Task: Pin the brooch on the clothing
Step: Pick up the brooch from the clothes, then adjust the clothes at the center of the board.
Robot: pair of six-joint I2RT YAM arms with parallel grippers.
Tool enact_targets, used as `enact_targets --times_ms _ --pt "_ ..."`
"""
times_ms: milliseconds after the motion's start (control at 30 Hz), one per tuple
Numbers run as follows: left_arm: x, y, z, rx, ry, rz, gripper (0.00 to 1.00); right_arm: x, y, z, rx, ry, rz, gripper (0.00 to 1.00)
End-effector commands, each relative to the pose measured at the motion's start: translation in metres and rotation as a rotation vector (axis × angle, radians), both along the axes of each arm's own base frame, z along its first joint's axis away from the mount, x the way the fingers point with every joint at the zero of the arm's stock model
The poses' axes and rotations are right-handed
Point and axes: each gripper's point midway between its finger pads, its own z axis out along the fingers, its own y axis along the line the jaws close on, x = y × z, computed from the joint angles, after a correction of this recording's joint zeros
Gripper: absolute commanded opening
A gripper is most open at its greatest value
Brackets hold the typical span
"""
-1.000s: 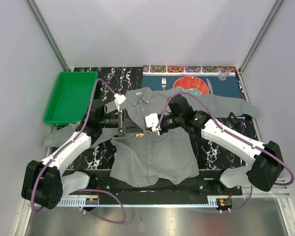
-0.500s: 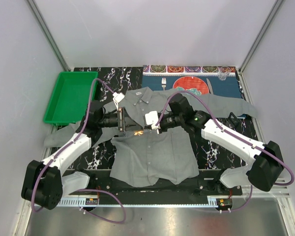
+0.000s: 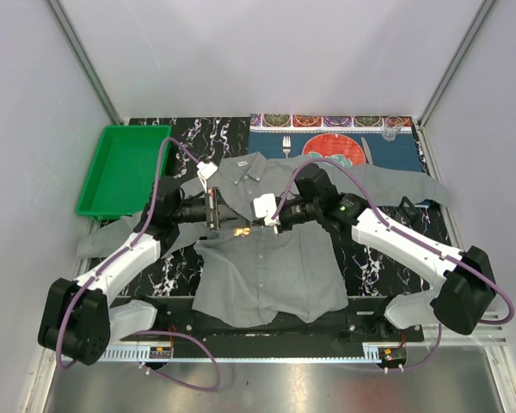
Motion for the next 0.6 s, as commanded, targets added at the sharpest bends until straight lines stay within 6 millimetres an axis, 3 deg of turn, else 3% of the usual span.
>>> enact_targets --times_ms 0,67,233,300,367,400,500,567 --pt "0.005 0.000 0.004 -0.013 -0.030 0.017 0.00 0.002 0.008 0.014 0.039 -0.017 -0.002 0.14" --pt "0.009 0.003 0.002 -0.009 -0.023 0.031 0.00 0.004 0.007 0.015 0.036 -0.016 -0.019 0.48" --pt "0.023 0.015 -0.008 -0.001 0.000 0.078 0.00 0.016 -0.008 0.013 0.014 -0.011 -0.134 0.70" --pt "0.028 0.019 -0.011 0.005 -0.011 0.087 0.00 0.024 -0.020 0.016 0.024 0.026 -0.196 0.88" --pt "0.034 0.023 -0.018 0.025 0.002 0.106 0.00 0.032 -0.030 0.013 0.022 0.095 -0.260 0.94" --pt "0.037 0.025 -0.021 0.033 -0.007 0.108 0.00 0.045 -0.040 0.011 0.012 0.127 -0.318 0.95" --pt "0.055 0.037 -0.033 0.051 0.010 0.169 0.00 0.077 -0.061 -0.002 -0.013 0.276 -0.468 0.94" --pt "0.071 0.048 -0.042 0.062 0.033 0.223 0.00 0.086 -0.065 -0.014 -0.062 0.352 -0.536 0.92"
